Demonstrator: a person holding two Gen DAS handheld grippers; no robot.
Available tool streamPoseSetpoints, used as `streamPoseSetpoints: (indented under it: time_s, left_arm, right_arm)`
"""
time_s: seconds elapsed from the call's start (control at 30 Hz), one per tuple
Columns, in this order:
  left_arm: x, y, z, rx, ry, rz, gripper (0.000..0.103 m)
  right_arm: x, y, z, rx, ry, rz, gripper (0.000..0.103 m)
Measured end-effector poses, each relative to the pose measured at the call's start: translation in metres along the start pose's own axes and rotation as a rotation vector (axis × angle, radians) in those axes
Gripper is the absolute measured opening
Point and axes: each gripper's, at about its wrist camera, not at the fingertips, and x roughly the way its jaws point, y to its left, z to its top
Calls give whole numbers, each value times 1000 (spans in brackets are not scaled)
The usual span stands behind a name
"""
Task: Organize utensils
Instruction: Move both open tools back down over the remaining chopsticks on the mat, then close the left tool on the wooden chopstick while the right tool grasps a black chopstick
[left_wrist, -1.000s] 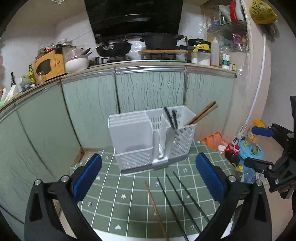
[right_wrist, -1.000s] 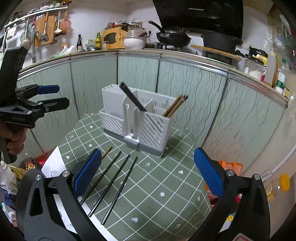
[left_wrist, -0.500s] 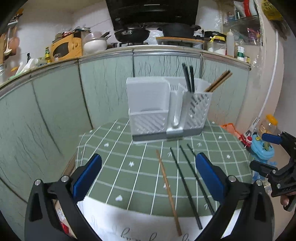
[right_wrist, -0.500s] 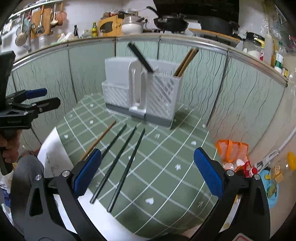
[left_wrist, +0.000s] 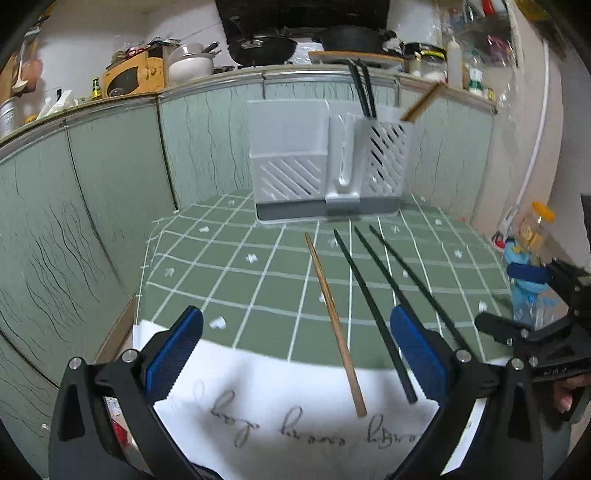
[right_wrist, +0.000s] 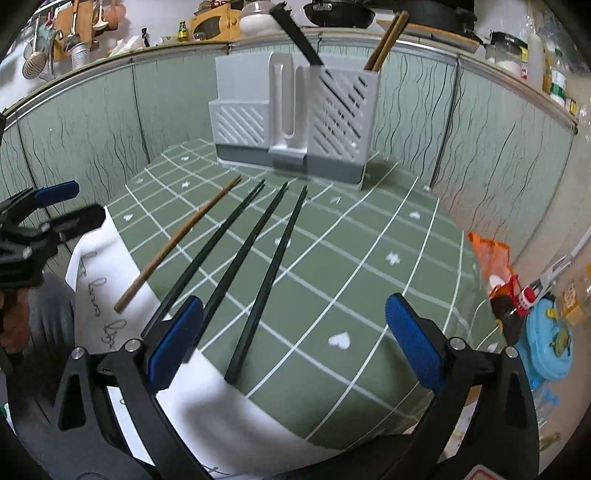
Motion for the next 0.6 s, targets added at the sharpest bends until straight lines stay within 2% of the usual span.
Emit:
streamPoseSetpoints:
  time_s: [0.07,0.13,0.3,0.37,0.53,0.6]
  left_arm:
    - [1,-7,-8,17,9,4,99]
    - [4,-11,-15,19,24,-1,93]
    - [13,-17,-29,17,70,-4,73]
    - [15,-20,-33,18,84,-12,70]
    - [22,-29,-42,32,114,-7,54]
    - [26,-31,-46,29,127,-7,45]
  right_arm:
    - [2,1,-4,8,9,3,87]
    - [5,3,-8,7,18,-2,83]
    - [12,7,-16,12,46,-6,65]
    - [14,9,-19,16,51,1,63]
    - [20,14,-25,9,68,9,45]
    - [20,17,-26,0,59,-1,44]
